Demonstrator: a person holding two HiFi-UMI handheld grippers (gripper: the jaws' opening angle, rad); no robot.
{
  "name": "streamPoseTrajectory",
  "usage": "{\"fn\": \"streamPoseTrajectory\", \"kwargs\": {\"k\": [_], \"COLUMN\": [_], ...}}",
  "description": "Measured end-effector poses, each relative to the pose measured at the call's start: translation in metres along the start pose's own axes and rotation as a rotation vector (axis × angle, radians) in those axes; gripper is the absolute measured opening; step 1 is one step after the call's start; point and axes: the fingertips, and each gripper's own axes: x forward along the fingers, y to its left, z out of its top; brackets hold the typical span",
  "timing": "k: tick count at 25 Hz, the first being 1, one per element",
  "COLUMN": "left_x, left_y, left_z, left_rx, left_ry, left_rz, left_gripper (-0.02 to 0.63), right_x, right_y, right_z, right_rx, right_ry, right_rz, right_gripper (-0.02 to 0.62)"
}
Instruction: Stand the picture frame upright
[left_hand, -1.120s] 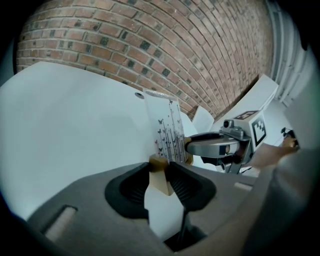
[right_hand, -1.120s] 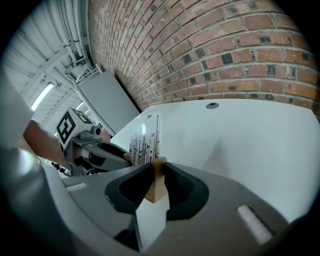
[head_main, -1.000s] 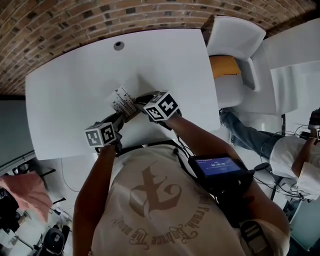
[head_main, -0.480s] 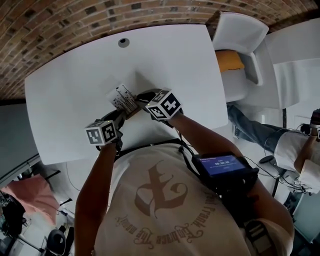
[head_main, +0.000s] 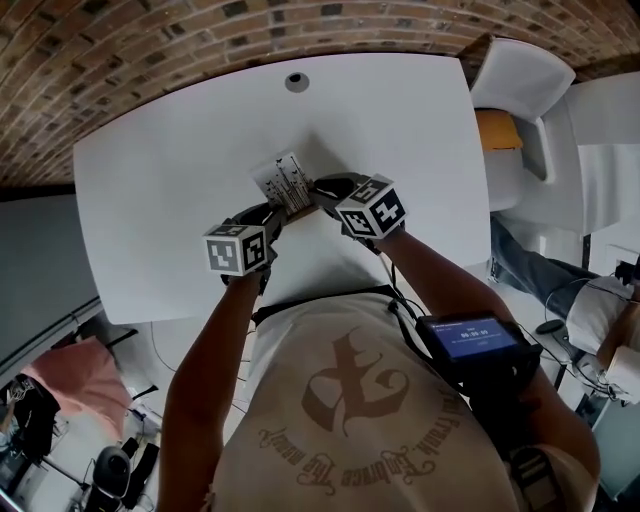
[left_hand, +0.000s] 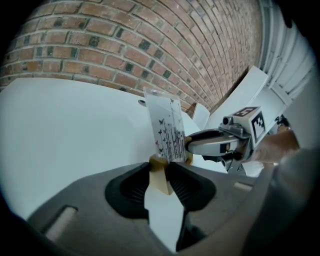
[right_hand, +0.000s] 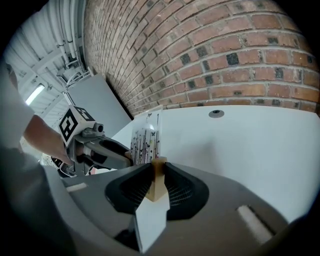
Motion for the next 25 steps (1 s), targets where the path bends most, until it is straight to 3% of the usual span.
{"fn": "streamPoseTrajectory", "kwargs": {"k": [25], "left_x": [0.019], "left_y": [0.067], "left_z": [0.083], "left_rx": [0.239], "left_ry": [0.025], "left_rz": [0.019], "left_gripper": [0.131], "right_x": [0.050], "right_y": [-0.044], "right_z": [0.067], "right_rx": [0.046], "right_ry": [-0.119], "right_rz": [-0.094], "right_gripper": [0.087]}}
